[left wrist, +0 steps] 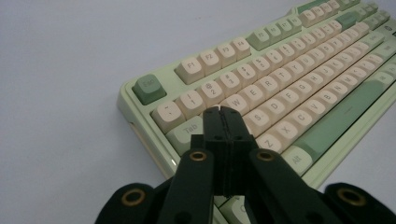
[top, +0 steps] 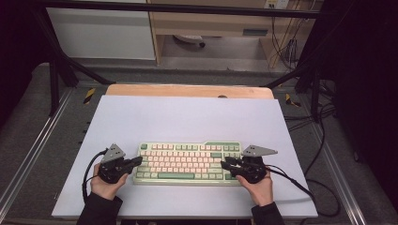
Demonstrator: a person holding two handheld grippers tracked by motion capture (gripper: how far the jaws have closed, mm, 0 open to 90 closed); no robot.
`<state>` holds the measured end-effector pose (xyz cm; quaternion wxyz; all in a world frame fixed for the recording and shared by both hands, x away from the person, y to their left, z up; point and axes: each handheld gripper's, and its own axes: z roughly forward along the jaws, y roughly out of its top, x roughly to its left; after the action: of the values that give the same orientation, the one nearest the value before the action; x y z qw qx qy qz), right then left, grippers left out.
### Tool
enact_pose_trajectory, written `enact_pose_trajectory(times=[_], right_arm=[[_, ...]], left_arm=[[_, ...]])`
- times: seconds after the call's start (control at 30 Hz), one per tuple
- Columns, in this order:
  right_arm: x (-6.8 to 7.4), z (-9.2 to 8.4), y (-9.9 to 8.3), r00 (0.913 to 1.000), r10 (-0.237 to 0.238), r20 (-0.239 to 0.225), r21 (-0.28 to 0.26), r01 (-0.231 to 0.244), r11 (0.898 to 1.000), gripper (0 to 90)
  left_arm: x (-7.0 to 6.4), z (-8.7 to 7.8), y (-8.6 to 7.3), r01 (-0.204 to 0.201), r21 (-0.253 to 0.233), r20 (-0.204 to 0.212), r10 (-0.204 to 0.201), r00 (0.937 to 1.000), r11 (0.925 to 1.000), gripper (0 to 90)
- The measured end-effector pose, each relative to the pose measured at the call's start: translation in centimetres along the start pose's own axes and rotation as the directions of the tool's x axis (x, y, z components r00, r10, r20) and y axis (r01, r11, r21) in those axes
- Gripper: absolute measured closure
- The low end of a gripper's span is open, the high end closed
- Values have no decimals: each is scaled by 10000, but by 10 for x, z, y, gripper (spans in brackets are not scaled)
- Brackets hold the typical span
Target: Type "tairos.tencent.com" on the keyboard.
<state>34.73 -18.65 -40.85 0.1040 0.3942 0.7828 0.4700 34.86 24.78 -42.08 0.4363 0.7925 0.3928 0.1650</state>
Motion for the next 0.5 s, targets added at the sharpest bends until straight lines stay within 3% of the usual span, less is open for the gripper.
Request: enact_pose_trajectory(times=[0.13, 0.5], right_arm=[[4, 5, 5, 9996, 169, -232, -156, -172, 9997, 773], [23, 31, 15, 9985, -320, -434, 165, 327, 9993, 885]], left_arm=[[1, -1, 0, 50, -63, -14, -50, 10000, 10000, 900], [1, -2, 0, 25, -61, 4, -25, 10000, 10000, 900]])
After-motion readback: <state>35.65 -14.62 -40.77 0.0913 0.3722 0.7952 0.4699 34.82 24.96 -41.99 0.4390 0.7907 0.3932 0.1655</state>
